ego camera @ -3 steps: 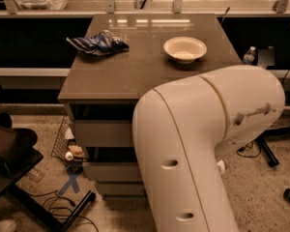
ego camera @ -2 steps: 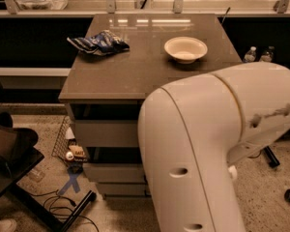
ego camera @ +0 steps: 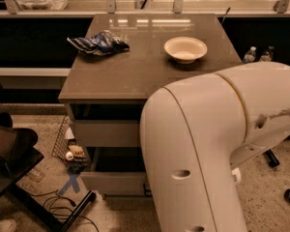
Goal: Open middle drawer
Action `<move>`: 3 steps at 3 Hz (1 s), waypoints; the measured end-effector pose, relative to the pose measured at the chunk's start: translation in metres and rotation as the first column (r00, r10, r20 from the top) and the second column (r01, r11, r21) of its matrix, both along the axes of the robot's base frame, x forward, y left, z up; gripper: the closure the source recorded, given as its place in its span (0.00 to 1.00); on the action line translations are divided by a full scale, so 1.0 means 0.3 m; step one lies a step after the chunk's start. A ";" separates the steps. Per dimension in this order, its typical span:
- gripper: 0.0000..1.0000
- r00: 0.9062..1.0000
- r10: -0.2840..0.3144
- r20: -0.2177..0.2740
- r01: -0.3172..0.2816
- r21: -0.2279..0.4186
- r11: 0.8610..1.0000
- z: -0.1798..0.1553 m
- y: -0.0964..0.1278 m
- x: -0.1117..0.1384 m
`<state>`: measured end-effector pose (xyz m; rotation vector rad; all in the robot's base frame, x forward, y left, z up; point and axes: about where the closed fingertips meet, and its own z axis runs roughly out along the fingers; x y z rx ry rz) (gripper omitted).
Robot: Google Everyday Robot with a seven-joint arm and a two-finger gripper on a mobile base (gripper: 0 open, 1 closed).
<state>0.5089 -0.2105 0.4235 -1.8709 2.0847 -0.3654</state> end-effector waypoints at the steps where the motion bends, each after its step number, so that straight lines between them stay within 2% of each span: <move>1: 1.00 1.000 0.000 0.000 0.000 0.000 1.000 0.003 0.000 0.000; 2: 1.00 0.999 -0.039 0.004 0.039 -0.004 0.999 0.031 -0.054 -0.065; 3: 1.00 0.999 -0.039 0.004 0.039 -0.004 0.999 0.031 -0.054 -0.066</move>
Offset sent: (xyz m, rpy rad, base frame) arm -0.1508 -0.1223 0.0655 -0.0285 -0.0324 -0.2948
